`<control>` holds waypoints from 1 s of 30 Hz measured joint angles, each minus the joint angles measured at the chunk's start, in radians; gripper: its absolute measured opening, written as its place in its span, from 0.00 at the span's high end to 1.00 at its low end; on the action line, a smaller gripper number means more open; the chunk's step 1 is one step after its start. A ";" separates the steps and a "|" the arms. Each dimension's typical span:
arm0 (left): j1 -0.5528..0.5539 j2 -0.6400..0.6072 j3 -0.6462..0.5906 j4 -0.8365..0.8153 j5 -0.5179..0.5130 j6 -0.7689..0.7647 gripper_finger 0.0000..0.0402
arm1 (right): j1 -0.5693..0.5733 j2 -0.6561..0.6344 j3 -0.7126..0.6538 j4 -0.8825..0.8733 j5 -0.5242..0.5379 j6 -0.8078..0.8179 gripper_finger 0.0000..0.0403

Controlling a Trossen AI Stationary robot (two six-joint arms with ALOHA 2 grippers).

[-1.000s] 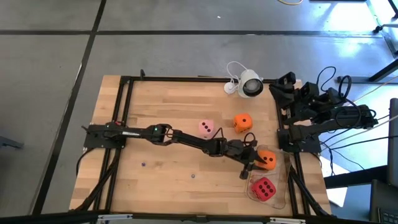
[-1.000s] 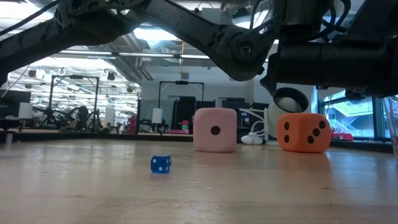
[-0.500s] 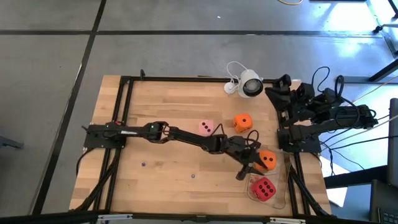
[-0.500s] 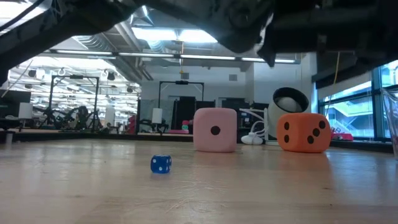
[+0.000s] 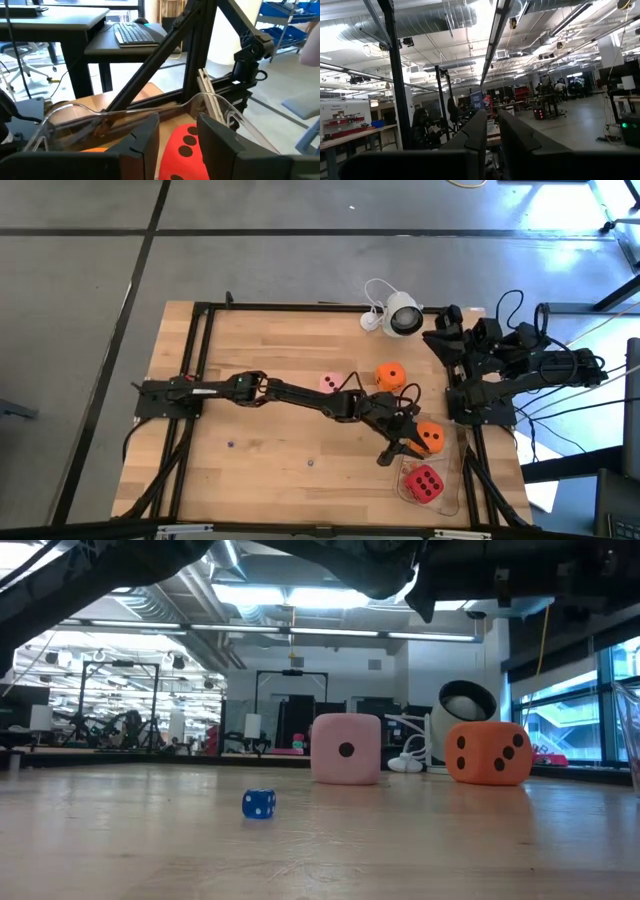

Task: Pick & Place Dice
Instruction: Put the left small blue die into the transparent container

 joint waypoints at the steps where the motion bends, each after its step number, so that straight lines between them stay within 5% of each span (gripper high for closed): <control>1: 0.003 0.000 -0.008 0.001 0.001 0.000 0.70 | 0.000 0.000 0.000 -0.007 0.000 0.002 0.86; 10: 0.006 -0.168 -0.249 -0.015 -0.031 0.060 0.75 | 0.000 -0.001 0.000 -0.035 -0.052 0.027 0.86; 22: -0.026 -0.682 -1.106 0.543 -0.317 0.064 0.80 | 0.000 0.000 0.000 -0.034 -0.051 0.023 0.86; 30: -0.100 -0.995 -1.463 0.589 -0.524 0.007 0.80 | 0.000 0.074 0.000 -0.034 -0.048 0.019 0.86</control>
